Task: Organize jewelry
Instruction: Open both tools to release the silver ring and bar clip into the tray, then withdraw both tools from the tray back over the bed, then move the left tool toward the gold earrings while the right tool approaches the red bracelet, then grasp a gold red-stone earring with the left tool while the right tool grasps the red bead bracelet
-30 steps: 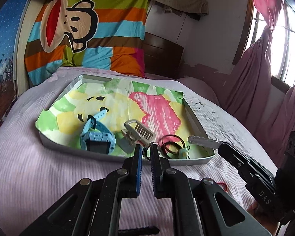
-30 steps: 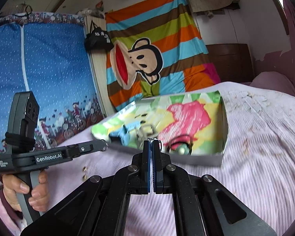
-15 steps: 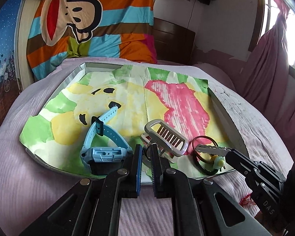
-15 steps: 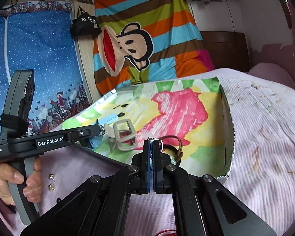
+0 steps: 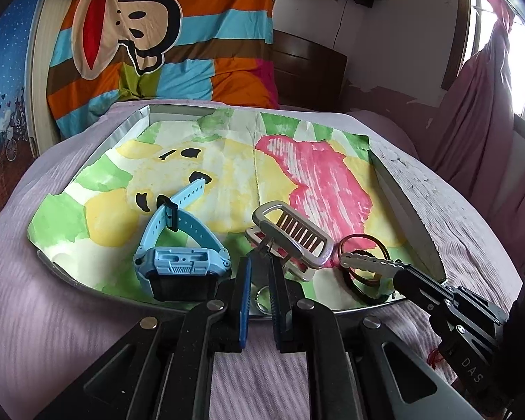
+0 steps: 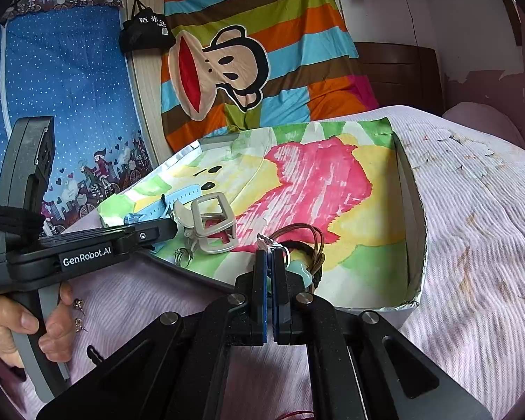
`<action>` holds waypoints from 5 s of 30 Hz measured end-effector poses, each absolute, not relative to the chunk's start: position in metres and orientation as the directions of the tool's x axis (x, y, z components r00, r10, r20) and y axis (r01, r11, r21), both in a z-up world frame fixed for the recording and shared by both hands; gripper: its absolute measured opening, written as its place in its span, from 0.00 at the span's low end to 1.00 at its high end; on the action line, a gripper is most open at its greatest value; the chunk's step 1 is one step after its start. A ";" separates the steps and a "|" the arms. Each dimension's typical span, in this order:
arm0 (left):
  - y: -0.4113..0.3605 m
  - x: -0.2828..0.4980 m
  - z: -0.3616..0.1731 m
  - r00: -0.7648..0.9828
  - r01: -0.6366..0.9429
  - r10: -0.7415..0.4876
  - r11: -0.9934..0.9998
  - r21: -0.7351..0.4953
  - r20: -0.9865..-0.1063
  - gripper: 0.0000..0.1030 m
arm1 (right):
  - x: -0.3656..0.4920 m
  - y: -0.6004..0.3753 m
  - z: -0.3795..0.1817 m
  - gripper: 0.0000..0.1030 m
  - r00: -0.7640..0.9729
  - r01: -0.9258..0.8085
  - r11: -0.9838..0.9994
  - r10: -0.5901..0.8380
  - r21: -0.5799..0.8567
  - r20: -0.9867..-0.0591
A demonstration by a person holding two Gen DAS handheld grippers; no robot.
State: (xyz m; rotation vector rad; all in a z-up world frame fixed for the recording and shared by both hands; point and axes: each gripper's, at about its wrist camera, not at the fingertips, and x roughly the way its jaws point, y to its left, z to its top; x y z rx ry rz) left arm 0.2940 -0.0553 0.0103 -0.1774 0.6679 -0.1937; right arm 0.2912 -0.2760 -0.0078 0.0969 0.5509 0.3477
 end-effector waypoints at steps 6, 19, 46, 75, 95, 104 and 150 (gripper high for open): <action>-0.054 0.281 0.020 0.793 0.120 -0.232 0.966 -0.228 -0.563 0.47 | 0.285 -0.282 -0.005 0.05 0.809 -0.286 0.939 0.343 0.190 -0.477; -0.037 0.225 0.042 0.885 0.049 -0.138 0.978 -0.205 -0.444 0.98 | 0.246 -0.302 0.017 0.58 0.881 -0.229 0.957 0.282 0.180 -0.381; -0.015 0.120 0.046 0.954 0.016 -0.060 0.989 -0.149 -0.294 1.00 | 0.129 -0.299 0.059 0.99 0.954 -0.254 0.961 0.268 0.108 -0.137; -0.023 0.113 0.009 0.866 0.150 -0.208 0.975 -0.161 -0.454 0.98 | 0.122 -0.314 0.016 0.99 0.927 -0.192 0.972 0.225 0.135 -0.300; -0.020 0.143 -0.015 0.755 0.165 -0.300 0.947 -0.274 -0.583 0.72 | 0.146 -0.313 -0.002 0.98 0.891 -0.187 0.966 0.243 0.176 -0.384; -0.013 0.162 -0.019 0.750 0.097 -0.275 0.945 -0.312 -0.602 0.61 | 0.163 -0.315 -0.013 0.93 0.865 -0.159 0.967 0.233 0.199 -0.445; -0.015 0.164 -0.033 0.784 0.102 -0.291 0.932 -0.349 -0.549 0.12 | 0.212 -0.289 -0.046 0.05 0.772 -0.212 0.955 0.295 0.209 -0.563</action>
